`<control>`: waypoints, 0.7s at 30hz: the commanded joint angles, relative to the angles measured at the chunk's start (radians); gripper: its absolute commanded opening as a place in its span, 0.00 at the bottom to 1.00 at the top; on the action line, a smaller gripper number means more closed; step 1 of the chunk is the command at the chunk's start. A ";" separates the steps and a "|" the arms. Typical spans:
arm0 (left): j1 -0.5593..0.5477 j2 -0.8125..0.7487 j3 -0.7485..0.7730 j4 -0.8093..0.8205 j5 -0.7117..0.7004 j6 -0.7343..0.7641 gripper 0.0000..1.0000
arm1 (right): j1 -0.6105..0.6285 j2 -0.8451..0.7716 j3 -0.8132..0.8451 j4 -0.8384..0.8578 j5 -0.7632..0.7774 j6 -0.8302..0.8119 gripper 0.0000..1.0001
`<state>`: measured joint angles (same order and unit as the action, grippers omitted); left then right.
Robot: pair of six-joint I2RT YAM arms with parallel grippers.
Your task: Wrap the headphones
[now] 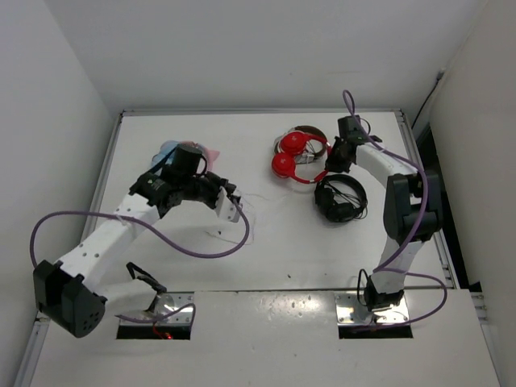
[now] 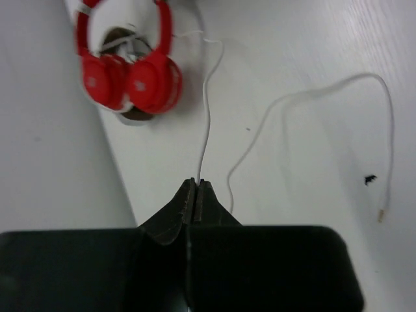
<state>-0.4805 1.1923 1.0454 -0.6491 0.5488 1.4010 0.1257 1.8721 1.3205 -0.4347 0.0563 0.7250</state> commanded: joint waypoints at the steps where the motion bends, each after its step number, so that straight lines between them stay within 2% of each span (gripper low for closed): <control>1: -0.039 -0.062 0.099 0.020 0.146 -0.106 0.00 | 0.012 -0.070 -0.003 0.077 0.020 -0.021 0.00; 6: -0.079 -0.108 0.162 0.146 0.157 -0.256 0.00 | 0.034 -0.079 -0.012 0.088 0.020 -0.047 0.00; 10: -0.099 -0.108 0.212 0.294 0.085 -0.435 0.00 | 0.061 -0.102 -0.030 0.106 0.020 -0.091 0.00; 15: -0.099 -0.008 0.312 0.413 -0.058 -0.594 0.00 | 0.092 -0.182 -0.087 0.129 -0.021 -0.157 0.00; 21: -0.037 0.125 0.444 0.433 -0.125 -0.737 0.00 | 0.135 -0.264 -0.144 0.149 -0.148 -0.305 0.00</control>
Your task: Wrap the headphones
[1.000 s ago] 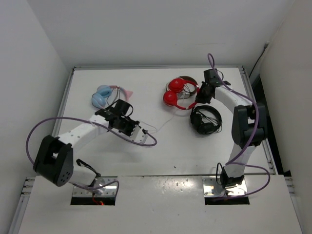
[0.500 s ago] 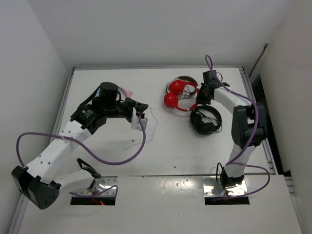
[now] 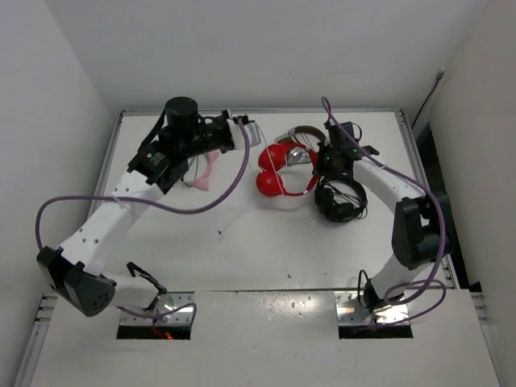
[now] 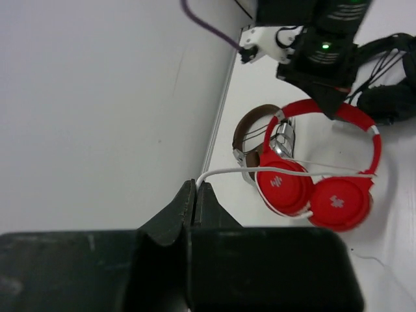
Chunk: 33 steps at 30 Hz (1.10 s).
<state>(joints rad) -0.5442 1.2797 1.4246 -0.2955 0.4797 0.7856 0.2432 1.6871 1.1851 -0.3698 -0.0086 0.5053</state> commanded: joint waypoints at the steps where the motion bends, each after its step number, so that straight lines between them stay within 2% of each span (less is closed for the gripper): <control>1: 0.038 0.071 0.086 0.090 -0.056 -0.140 0.00 | 0.018 -0.101 -0.021 0.085 -0.083 -0.117 0.00; 8: 0.069 0.237 0.195 0.081 -0.067 -0.259 0.00 | 0.079 -0.193 -0.062 0.085 -0.186 -0.235 0.00; 14: 0.124 0.366 0.261 0.058 -0.076 -0.373 0.00 | 0.117 -0.257 -0.087 0.085 -0.195 -0.278 0.00; 20: 0.209 0.466 0.261 0.047 -0.026 -0.488 0.00 | 0.126 -0.313 -0.087 0.066 -0.186 -0.278 0.00; 27: 0.260 0.503 0.206 0.061 -0.012 -0.529 0.00 | 0.128 -0.359 -0.068 0.037 -0.195 -0.260 0.00; 30: 0.260 0.503 0.177 0.033 0.049 -0.529 0.00 | 0.139 -0.359 -0.059 0.037 -0.205 -0.237 0.00; 33: 0.260 0.540 0.177 -0.039 0.183 -0.562 0.00 | 0.148 -0.359 -0.039 0.037 -0.229 -0.202 0.00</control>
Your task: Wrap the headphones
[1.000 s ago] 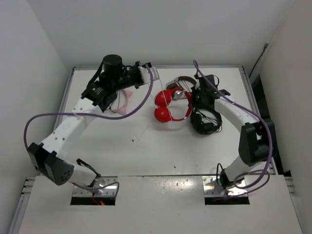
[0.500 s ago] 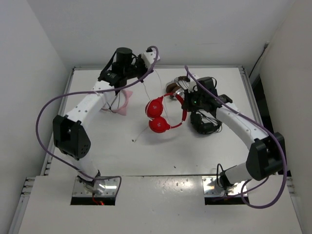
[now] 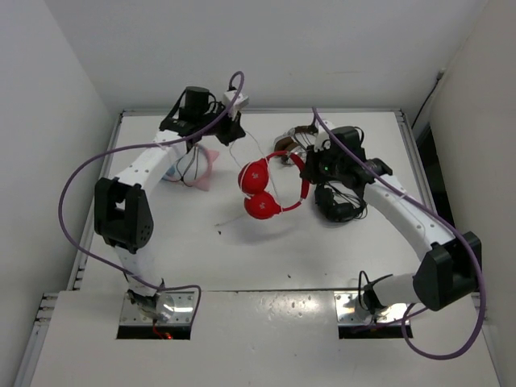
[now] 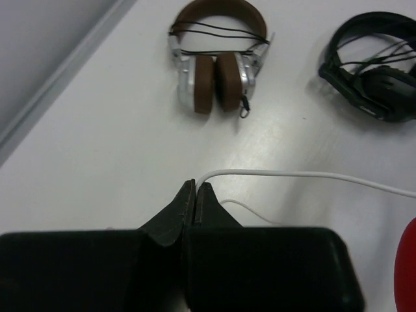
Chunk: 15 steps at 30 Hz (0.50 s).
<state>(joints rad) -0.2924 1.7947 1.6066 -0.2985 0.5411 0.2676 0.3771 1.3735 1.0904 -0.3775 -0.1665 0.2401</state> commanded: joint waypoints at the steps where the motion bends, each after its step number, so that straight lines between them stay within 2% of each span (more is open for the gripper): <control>1: 0.009 0.037 -0.005 -0.062 0.164 -0.066 0.00 | 0.002 -0.045 0.065 0.045 -0.083 0.076 0.00; 4: 0.009 0.072 -0.014 -0.131 0.385 -0.160 0.00 | -0.009 -0.036 0.084 0.045 -0.149 0.126 0.00; 7: -0.004 0.095 -0.074 -0.131 0.514 -0.272 0.00 | -0.009 -0.036 0.085 0.045 -0.149 0.172 0.00; 10: -0.013 0.077 -0.174 -0.111 0.542 -0.348 0.00 | -0.033 -0.036 0.074 0.045 -0.149 0.226 0.00; 15: -0.034 0.023 -0.370 0.048 0.560 -0.514 0.00 | -0.115 -0.014 0.037 0.045 -0.139 0.359 0.00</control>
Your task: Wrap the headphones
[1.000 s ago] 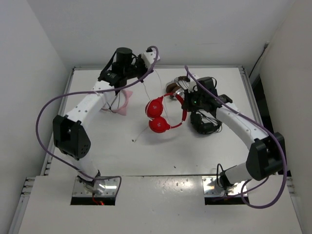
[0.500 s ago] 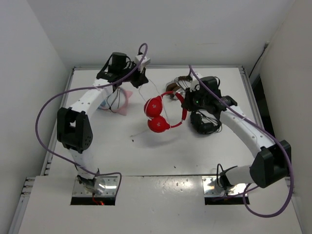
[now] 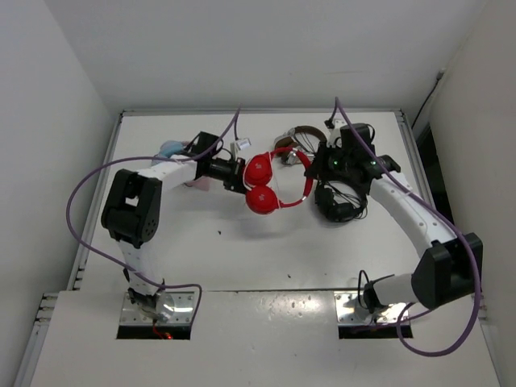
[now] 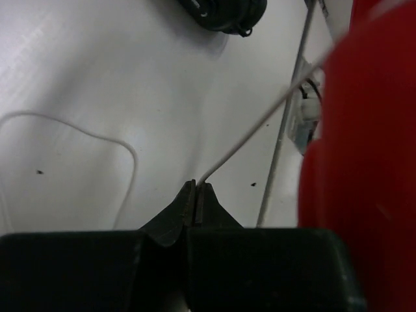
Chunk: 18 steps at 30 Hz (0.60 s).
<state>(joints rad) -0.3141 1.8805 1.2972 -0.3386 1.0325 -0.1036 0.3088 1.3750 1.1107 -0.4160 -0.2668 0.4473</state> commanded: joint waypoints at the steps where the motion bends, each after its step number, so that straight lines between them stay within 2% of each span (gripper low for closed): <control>1: -0.013 -0.063 -0.128 0.122 0.078 -0.181 0.00 | -0.059 -0.004 0.017 0.083 -0.029 0.171 0.00; 5: -0.022 -0.081 -0.278 0.349 0.054 -0.413 0.00 | -0.115 0.019 -0.023 0.065 -0.040 0.255 0.00; 7: -0.051 -0.069 -0.320 0.416 0.043 -0.474 0.00 | -0.129 0.041 -0.035 0.065 -0.066 0.307 0.00; 11: -0.077 -0.008 -0.320 0.550 0.020 -0.617 0.00 | -0.139 0.062 -0.045 0.089 -0.088 0.370 0.00; 14: -0.077 0.060 -0.230 0.590 -0.026 -0.601 0.02 | -0.148 0.081 -0.045 0.089 -0.088 0.380 0.00; 18: -0.077 0.195 -0.050 0.526 -0.046 -0.565 0.03 | -0.157 0.110 -0.045 0.089 -0.049 0.380 0.00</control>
<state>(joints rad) -0.3874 2.0254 1.1656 0.1726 1.0119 -0.6563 0.1680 1.4826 1.0359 -0.4408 -0.3119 0.7498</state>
